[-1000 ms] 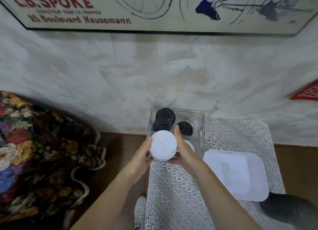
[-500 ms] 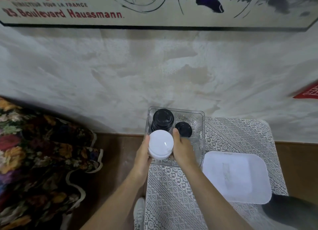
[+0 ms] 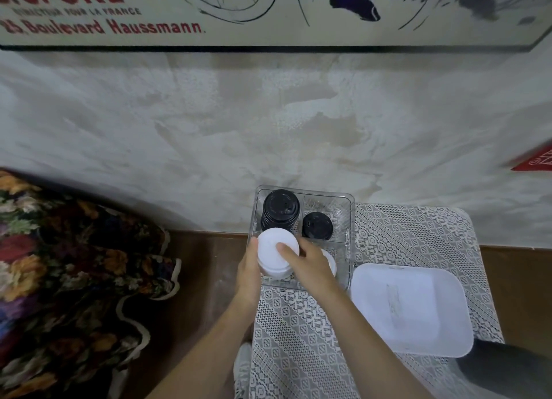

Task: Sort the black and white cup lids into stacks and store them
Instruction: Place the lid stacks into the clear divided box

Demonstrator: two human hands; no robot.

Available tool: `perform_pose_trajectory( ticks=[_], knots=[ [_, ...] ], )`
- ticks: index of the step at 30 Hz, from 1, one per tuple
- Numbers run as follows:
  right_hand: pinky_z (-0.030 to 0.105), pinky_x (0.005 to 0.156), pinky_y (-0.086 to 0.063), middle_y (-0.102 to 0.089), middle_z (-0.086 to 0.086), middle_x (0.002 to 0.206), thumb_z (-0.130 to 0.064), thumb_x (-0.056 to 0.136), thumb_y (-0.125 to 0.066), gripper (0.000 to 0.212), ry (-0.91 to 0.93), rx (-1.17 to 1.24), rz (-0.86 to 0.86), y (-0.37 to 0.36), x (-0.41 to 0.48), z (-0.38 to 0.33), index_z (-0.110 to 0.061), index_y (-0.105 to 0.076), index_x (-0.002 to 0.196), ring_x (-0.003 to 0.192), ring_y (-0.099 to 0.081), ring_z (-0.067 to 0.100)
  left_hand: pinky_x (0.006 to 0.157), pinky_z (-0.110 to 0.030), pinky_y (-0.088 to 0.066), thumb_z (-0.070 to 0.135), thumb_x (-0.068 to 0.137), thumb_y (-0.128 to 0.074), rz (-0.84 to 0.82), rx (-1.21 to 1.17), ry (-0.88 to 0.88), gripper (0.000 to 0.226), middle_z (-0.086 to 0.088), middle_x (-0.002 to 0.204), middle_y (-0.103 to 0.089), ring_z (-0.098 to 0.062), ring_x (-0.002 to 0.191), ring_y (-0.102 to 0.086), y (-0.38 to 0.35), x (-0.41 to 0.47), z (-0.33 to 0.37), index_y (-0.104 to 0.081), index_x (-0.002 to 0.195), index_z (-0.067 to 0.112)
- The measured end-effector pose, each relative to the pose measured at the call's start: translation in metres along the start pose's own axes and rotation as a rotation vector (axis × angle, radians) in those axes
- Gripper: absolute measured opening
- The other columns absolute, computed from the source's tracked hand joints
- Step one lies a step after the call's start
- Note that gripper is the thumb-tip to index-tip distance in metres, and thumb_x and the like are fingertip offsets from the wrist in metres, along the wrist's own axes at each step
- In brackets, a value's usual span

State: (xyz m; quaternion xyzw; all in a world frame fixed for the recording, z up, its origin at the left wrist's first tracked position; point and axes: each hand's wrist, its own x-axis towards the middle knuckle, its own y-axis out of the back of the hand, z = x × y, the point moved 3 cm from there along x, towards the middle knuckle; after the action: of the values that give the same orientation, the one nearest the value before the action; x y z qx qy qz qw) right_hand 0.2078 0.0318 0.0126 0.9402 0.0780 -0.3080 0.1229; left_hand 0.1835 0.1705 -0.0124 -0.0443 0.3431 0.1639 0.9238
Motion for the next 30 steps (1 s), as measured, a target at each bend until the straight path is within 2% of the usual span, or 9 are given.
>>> perform_pose_trajectory(
  ticks=[2,7,9,11,14,18,21,26,30],
  knots=[
    [0.009,0.07,-0.046,-0.066,-0.013,0.12,-0.045,0.095,-0.069,0.041,0.036,-0.053,0.018,-0.002,0.001,0.002,-0.032,-0.062,0.134,0.11,-0.062,0.01,0.103,-0.045,-0.053,0.066,0.101,-0.044,0.043,0.039,0.001,0.055,-0.005,0.114,-0.077,-0.024,0.112,-0.069,0.0,-0.002,0.0,-0.074,0.121,0.024],
    [0.036,0.098,-0.051,-0.063,-0.01,0.128,-0.047,0.091,-0.073,0.048,0.081,-0.139,0.115,-0.003,0.003,0.008,-0.03,-0.063,0.134,0.115,-0.06,0.013,0.082,-0.023,-0.056,0.049,0.108,-0.038,0.086,0.097,-0.078,0.051,-0.007,0.109,-0.076,-0.019,0.101,-0.07,0.002,-0.004,0.001,-0.071,0.123,0.014],
    [0.038,0.099,-0.051,-0.062,-0.01,0.129,-0.049,0.09,-0.074,0.051,0.074,-0.136,0.146,-0.003,0.004,0.009,-0.031,-0.062,0.136,0.115,-0.06,0.013,0.086,-0.025,-0.057,0.055,0.105,-0.043,0.052,0.099,-0.107,0.047,0.0,0.107,-0.076,-0.018,0.103,-0.071,0.001,-0.006,0.0,-0.072,0.119,0.021],
    [0.039,0.1,-0.052,-0.064,-0.01,0.13,-0.05,0.09,-0.074,0.051,0.069,-0.119,0.153,-0.004,0.005,0.011,-0.032,-0.061,0.136,0.114,-0.062,0.012,0.099,-0.037,-0.056,0.065,0.096,-0.054,0.002,0.114,-0.125,0.05,0.003,0.114,-0.075,-0.018,0.111,-0.069,0.003,-0.007,-0.001,-0.07,0.124,0.027],
    [0.037,0.1,-0.051,-0.063,-0.013,0.128,-0.048,0.094,-0.069,0.046,0.058,-0.074,0.127,-0.003,0.003,0.009,-0.034,-0.06,0.136,0.115,-0.062,0.012,0.107,-0.039,-0.051,0.053,0.087,-0.058,-0.063,0.149,-0.156,0.061,0.006,0.124,-0.072,-0.015,0.119,-0.066,0.007,-0.009,-0.001,-0.062,0.139,0.023],
    [0.039,0.105,-0.049,-0.057,-0.013,0.137,-0.046,0.096,-0.064,0.051,0.036,-0.033,0.113,-0.002,0.002,0.008,-0.035,-0.053,0.144,0.123,-0.058,0.013,0.103,-0.03,-0.051,0.047,0.09,-0.061,-0.099,0.166,-0.197,0.059,0.006,0.128,-0.07,-0.01,0.12,-0.064,0.004,-0.009,0.005,-0.058,0.144,0.022],
    [0.042,0.107,-0.049,-0.058,-0.013,0.138,-0.047,0.093,-0.066,0.054,0.026,-0.029,0.138,0.0,0.001,0.011,-0.038,-0.052,0.144,0.124,-0.058,0.012,0.094,-0.016,-0.052,0.028,0.103,-0.062,-0.095,0.177,-0.218,0.046,0.001,0.134,-0.067,-0.01,0.121,-0.063,0.004,-0.007,0.008,-0.054,0.148,0.018],
    [0.042,0.107,-0.049,-0.06,-0.014,0.135,-0.044,0.092,-0.066,0.054,0.032,-0.006,0.113,-0.001,-0.005,0.014,-0.039,-0.05,0.144,0.125,-0.058,0.012,0.09,-0.01,-0.051,0.02,0.103,-0.061,-0.094,0.177,-0.253,0.046,0.007,0.132,-0.066,-0.001,0.119,-0.061,0.012,-0.013,0.008,-0.053,0.149,0.018],
    [0.044,0.105,-0.051,-0.062,-0.012,0.131,-0.037,0.096,-0.066,0.047,0.013,-0.024,0.123,0.0,-0.007,0.017,-0.037,-0.053,0.141,0.12,-0.061,0.014,0.092,-0.016,-0.054,0.015,0.102,-0.063,-0.083,0.211,-0.249,0.036,0.002,0.127,-0.071,-0.009,0.119,-0.065,0.015,-0.011,0.002,-0.061,0.137,0.022]
  ],
)
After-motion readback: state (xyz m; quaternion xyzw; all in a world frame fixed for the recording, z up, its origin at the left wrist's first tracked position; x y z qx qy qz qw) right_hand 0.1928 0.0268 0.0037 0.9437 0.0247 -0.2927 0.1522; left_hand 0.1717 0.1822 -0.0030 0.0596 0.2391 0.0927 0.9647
